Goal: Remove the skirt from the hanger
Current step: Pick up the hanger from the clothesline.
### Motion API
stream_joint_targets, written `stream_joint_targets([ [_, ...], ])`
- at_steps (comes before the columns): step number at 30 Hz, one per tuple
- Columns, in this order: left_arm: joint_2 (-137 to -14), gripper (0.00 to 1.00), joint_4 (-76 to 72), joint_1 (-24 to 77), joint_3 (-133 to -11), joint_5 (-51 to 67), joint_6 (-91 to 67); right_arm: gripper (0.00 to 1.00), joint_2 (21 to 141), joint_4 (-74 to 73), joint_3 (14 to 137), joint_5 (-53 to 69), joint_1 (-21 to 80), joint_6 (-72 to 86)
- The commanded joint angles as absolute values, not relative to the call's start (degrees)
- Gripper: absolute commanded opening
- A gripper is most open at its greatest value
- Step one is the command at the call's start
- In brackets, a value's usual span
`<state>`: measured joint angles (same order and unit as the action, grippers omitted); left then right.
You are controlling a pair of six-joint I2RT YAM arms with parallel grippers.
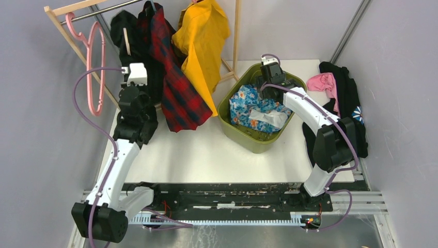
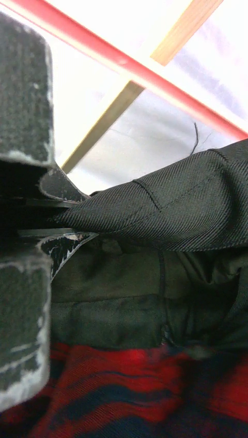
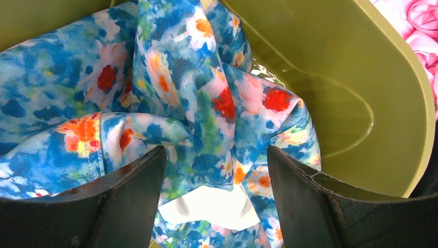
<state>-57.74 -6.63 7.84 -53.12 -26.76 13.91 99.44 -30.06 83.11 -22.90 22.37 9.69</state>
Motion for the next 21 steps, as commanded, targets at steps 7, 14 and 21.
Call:
stream_joint_targets([
  [7,-47.5,0.03,19.8,7.8,-65.2,-21.4,12.6,0.76,95.5,-29.3,85.9,-18.4,22.2,3.0],
  [14,-47.1,0.03,38.6,7.8,-77.7,-10.9,14.6,0.75,95.7,-29.4,88.0,-17.5,22.1,2.5],
  [21,-44.2,0.03,49.3,7.8,-84.0,-8.6,14.0,0.75,95.4,-29.3,87.7,-16.3,22.2,1.7],
])
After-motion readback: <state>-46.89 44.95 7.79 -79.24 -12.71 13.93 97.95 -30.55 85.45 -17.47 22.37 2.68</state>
